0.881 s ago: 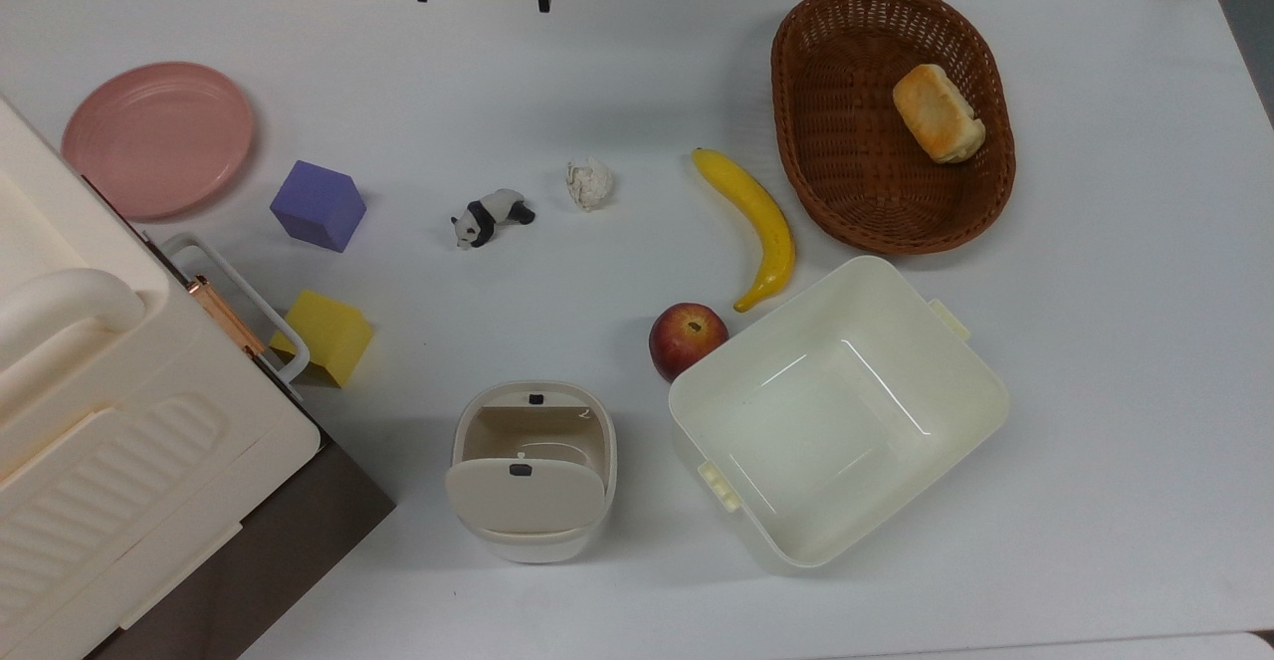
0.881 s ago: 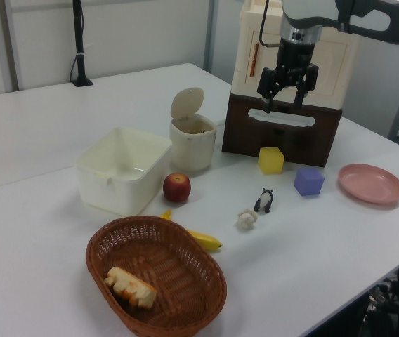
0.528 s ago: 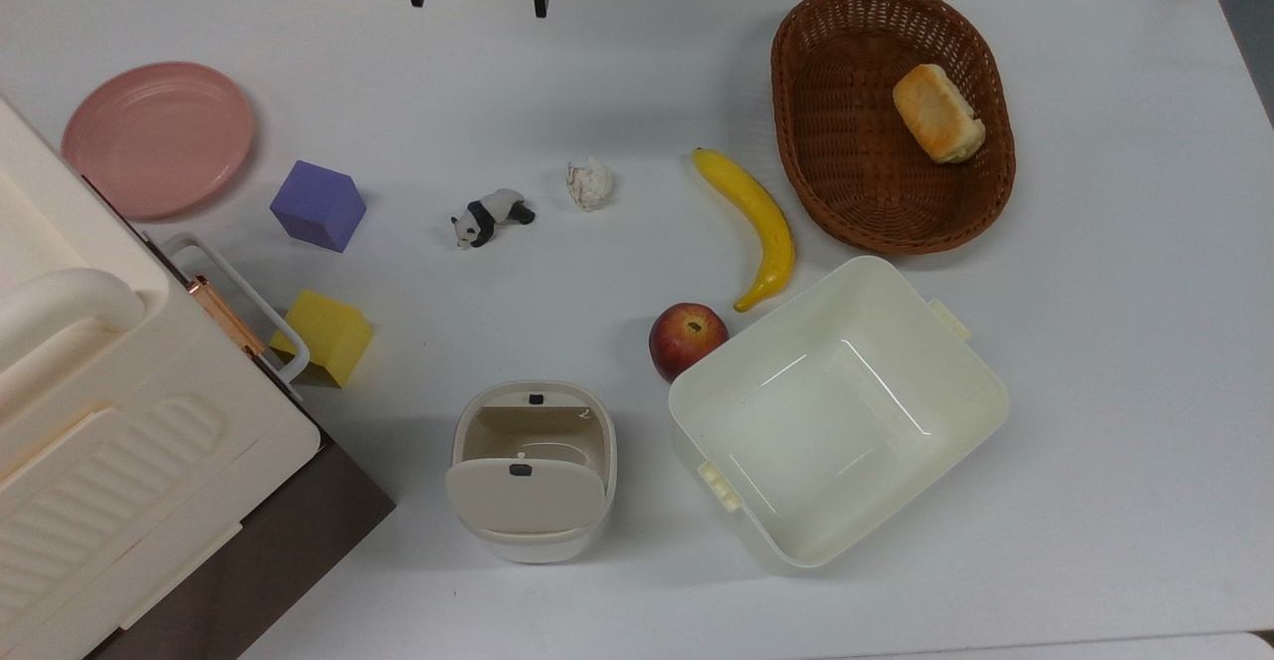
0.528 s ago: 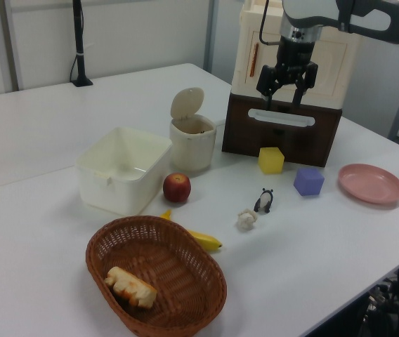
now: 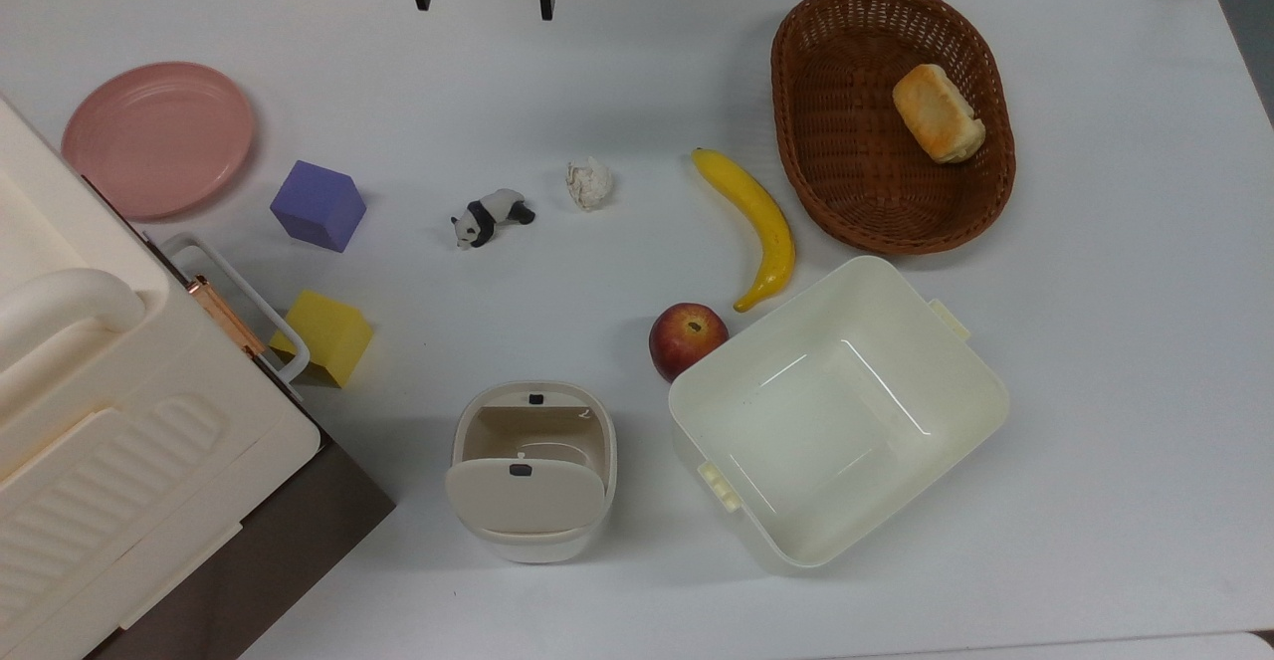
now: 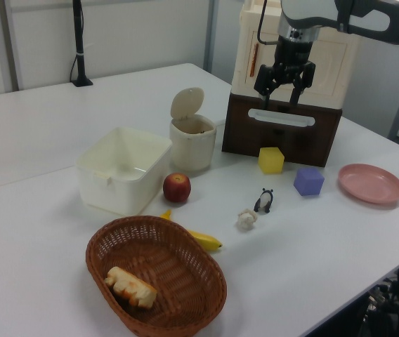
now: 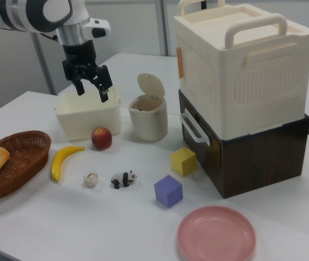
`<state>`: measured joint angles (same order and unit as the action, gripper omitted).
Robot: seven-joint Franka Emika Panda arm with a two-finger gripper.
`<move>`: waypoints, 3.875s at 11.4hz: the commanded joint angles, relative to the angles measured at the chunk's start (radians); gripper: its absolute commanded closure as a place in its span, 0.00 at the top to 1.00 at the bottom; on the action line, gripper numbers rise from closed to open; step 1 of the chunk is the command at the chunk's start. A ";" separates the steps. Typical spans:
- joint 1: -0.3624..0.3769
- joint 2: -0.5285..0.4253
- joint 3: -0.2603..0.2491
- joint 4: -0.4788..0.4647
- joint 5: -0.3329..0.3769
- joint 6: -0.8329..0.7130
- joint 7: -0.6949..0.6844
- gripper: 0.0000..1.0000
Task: Grab it up and put it in the trash
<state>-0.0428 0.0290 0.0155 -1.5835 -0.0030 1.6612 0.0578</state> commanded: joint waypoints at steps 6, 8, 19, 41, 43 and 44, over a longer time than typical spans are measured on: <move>0.004 0.029 0.009 -0.053 0.006 -0.060 0.255 1.00; -0.114 0.002 0.137 -0.154 0.001 0.027 0.301 1.00; -0.144 -0.097 0.239 -0.527 -0.060 0.402 0.303 1.00; -0.072 0.210 0.238 -0.466 -0.190 0.532 0.335 0.19; -0.075 0.209 0.236 -0.429 -0.183 0.531 0.338 0.19; -0.083 0.204 0.233 -0.385 -0.174 0.529 0.341 0.19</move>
<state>-0.1272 0.2303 0.2587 -2.0398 -0.1710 2.1763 0.3715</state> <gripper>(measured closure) 0.806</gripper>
